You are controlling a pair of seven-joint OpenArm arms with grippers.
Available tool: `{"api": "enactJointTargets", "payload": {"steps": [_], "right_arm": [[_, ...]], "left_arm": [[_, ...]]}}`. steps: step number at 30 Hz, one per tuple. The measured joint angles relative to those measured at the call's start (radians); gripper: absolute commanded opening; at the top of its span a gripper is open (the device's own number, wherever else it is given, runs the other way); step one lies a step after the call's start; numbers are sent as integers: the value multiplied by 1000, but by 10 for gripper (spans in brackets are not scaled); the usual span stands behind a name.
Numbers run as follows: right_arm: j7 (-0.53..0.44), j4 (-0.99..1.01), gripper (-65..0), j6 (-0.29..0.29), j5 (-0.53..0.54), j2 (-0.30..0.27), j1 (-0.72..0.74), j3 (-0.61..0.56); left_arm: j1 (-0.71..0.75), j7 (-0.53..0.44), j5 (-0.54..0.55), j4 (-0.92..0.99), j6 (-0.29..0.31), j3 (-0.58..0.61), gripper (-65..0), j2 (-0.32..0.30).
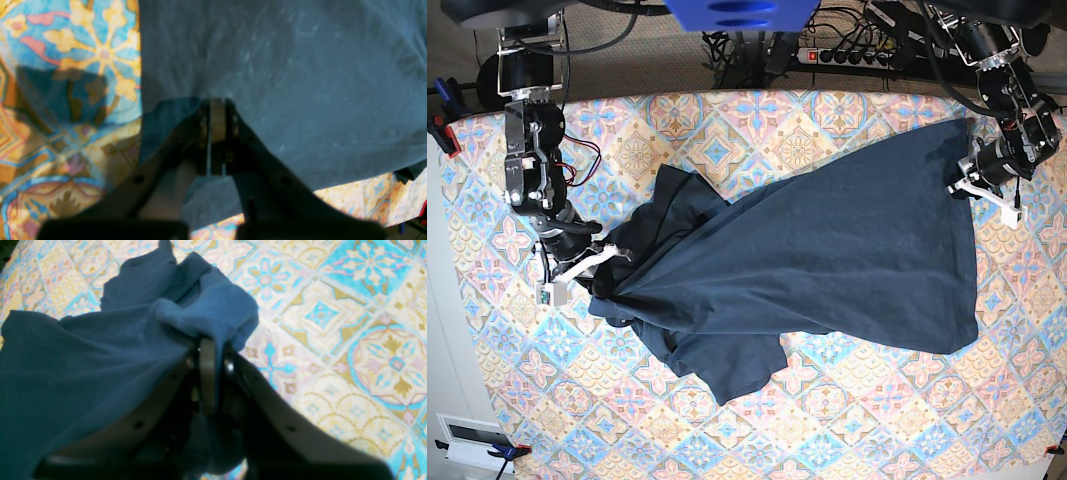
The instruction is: Layout the t-shirt on the table in an organized manner, then fold the t-shirt properly
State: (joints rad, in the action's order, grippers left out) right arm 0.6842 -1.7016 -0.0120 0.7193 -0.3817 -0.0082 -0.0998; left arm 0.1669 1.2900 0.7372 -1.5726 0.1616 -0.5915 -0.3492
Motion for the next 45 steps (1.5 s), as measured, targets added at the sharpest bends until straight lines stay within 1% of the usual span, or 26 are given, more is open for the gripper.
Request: {"api": "enactJointTargets", "payload": {"steps": [5,7,9,12,16,18,20,23,25,27,30,33,35,39,42,45], "right_arm": [[0,0,-644,0,0,0,-1,0],[0,0,-644,0,0,0,0,0],[1,0,-644,-1,0,0,-1,0],[0,0,-644,0,0,0,-1,0],[0,-1,-644,0,0,0,0,0],[0,-2,-644,0,0,0,-1,0],[0,-2,-644,0,0,0,-1,0],[0,-2,-644,0,0,0,-1,0],[0,-2,-644,0,0,0,-1,0],[0,-2,-644,0,0,0,0,0],[0,-2,-644,0,0,0,-1,0],[0,-2,-644,0,0,0,0,0],[0,-3,-644,0,0,0,-1,0],[0,-3,-644,0,0,0,0,0],[0,-4,-644,0,0,0,-1,0],[0,-4,-644,0,1,0,0,0]], "left_arm": [[5,3,2,0,0,0,-642,0],[19,1,-5,0,-3,0,-598,-3],[39,3,-4,0,-6,0,-524,-12],[53,7,-11,0,-8,0,-390,-26],[62,4,10,0,-7,0,-219,-51],[67,1,-1,0,-8,-1,-162,-52],[69,4,-3,0,-7,2,-150,-49],[65,2,2,0,-6,8,-168,-42],[64,-1,-10,0,-7,7,-196,-28],[68,2,-8,0,-7,8,-242,-17],[65,0,-8,0,-4,8,-365,-17],[58,4,-7,0,-3,8,-521,-16],[36,4,-12,2,-4,6,-642,-17],[16,-1,-4,2,-6,5,-650,-29],[25,0,0,2,-4,1,-650,-49],[5,4,1,2,-3,-42,-650,-50]]}}
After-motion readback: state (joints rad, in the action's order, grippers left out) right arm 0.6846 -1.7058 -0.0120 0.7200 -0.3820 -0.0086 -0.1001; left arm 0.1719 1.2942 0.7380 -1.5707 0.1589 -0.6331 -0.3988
